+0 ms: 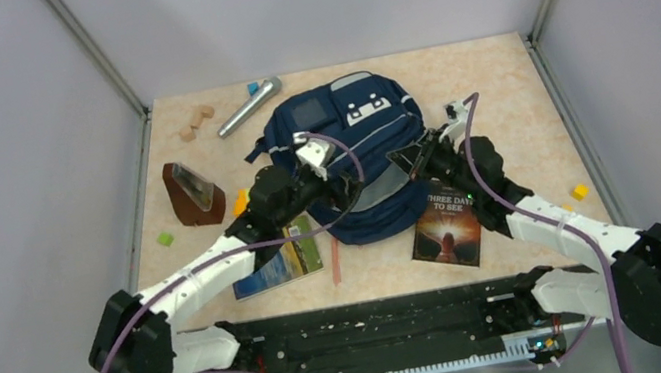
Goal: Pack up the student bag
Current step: Unzip the student bag at the center of the board.
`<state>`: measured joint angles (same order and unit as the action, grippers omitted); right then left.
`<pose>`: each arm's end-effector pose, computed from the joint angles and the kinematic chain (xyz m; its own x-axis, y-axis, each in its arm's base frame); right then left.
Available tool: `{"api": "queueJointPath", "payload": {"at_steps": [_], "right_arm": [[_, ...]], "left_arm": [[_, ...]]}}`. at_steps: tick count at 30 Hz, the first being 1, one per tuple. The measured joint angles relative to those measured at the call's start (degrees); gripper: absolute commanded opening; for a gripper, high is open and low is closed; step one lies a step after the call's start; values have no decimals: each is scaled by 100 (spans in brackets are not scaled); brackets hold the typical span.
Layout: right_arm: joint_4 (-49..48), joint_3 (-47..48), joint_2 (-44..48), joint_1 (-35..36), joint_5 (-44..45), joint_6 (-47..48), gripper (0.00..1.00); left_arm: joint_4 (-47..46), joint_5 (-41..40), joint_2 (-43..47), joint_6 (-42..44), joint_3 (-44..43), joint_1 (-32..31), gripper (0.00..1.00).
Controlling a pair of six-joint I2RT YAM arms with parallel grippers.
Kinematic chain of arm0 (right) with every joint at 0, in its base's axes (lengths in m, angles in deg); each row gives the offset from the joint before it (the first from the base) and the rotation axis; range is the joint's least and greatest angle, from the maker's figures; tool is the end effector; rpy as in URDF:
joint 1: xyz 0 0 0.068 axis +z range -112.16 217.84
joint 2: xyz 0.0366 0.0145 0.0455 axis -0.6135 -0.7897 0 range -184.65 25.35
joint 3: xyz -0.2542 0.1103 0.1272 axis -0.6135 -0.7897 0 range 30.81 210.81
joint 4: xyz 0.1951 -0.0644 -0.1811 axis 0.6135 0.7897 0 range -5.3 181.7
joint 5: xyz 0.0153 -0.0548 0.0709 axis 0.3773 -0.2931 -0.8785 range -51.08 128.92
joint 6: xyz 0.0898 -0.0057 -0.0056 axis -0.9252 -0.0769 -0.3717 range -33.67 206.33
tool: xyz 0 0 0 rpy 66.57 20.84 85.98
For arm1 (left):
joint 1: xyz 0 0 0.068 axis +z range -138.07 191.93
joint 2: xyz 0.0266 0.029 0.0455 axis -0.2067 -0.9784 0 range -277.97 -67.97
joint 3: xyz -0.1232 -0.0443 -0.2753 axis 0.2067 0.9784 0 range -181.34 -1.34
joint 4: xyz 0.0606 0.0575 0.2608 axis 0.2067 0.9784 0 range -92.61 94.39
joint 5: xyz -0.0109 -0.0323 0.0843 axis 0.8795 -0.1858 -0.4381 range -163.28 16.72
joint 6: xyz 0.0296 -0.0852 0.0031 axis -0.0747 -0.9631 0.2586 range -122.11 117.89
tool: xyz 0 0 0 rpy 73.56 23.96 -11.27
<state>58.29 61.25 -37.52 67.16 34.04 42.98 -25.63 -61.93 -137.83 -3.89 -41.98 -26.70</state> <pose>0.2479 0.1470 0.2738 -0.4520 0.5306 -0.7170 -0.3456 0.6369 0.6892 0.2436 -0.2150 0.3020 -0.1081 0.0474 -0.9930 0.7619 0.6455 -0.0521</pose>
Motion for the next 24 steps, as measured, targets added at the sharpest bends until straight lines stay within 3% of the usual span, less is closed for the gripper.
{"api": "queueJointPath", "payload": {"at_steps": [5, 9, 16, 17, 18, 19, 20, 24], "right_arm": [[105, 87, -4, 0, -9, 83, 0], [380, 136, -2, 0, -11, 181, 0], [422, 162, 24, -2, -42, 232, 0], [424, 164, 24, -2, -42, 238, 0], [437, 166, 24, -4, -37, 245, 0], [483, 184, 33, -11, -37, 249, 0], [498, 195, 42, -11, -35, 260, 1], [560, 232, 103, -13, -44, 267, 6]], "left_arm": [[20, -463, -809, 393, -221, -533, 94], [-157, -1523, -1248, 855, -234, -1106, 96], [-881, -3486, -1980, 1456, -435, -1423, 98], [-988, -3694, -2050, 1510, -435, -1443, 92], [-1051, -3869, -2085, 1561, -435, -1504, 79], [-1073, -3967, -2087, 1589, -435, -1545, 47], [-1102, -4006, -2087, 1620, -435, -1572, 32], [-1113, -3871, -2085, 1794, -490, -1657, 6]]}}
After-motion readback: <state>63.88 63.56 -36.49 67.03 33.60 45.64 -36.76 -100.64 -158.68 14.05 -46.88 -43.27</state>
